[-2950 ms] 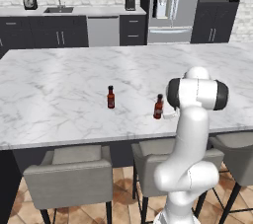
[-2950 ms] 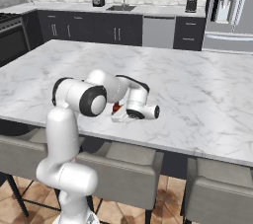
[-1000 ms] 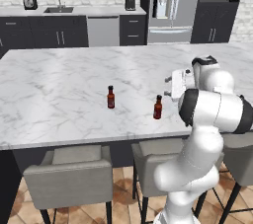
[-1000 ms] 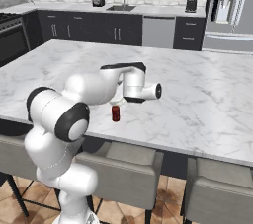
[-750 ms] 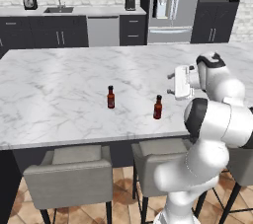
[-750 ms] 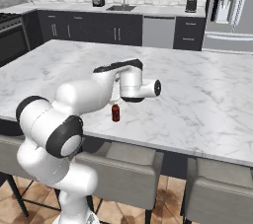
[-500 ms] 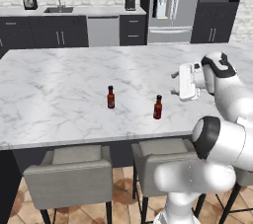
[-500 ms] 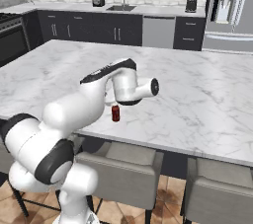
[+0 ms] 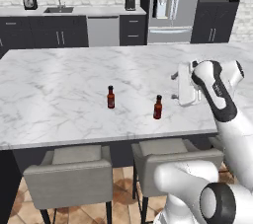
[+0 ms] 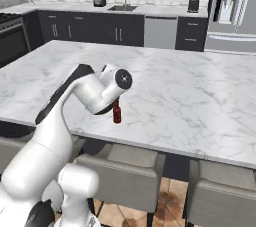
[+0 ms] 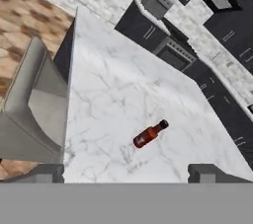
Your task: The dining table condiment station is running low on condiment bottle. Refill the condiment station by opening the cabinet and taking the condiment bottle from the cabinet and placing it on the dining table.
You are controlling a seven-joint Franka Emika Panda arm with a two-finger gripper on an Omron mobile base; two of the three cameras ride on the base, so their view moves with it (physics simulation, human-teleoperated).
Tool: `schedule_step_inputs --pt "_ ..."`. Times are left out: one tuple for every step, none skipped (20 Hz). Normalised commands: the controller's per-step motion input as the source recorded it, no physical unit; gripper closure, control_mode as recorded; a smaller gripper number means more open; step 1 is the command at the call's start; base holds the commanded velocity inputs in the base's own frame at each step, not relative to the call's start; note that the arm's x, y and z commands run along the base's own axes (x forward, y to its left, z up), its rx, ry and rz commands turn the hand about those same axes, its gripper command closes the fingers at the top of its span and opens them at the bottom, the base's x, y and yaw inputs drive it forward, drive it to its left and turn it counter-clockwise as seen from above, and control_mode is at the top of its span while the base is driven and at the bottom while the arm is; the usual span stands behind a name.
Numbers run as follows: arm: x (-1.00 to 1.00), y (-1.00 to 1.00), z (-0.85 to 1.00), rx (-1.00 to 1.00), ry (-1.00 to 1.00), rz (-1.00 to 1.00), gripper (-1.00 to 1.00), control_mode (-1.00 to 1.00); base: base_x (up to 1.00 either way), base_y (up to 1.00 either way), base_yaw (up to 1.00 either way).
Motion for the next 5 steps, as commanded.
schedule_step_inputs --pt "-0.44 0.54 0.27 -0.32 0.0 -0.14 -1.0 -1.0 0.0 0.0 0.0" --pt "-0.37 0.53 0.16 -0.33 0.0 -0.14 -1.0 -1.0 0.0 0.0 0.0" --pt "-0.34 0.55 0.14 -0.33 0.02 -0.15 -1.0 -1.0 0.0 0.0 0.0" --pt "-0.26 0.63 0.12 -0.35 0.04 -0.15 -1.0 -1.0 0.0 0.0 0.0" --pt "-0.24 0.73 0.16 -0.36 0.05 -0.13 -1.0 -1.0 0.0 0.0 0.0"
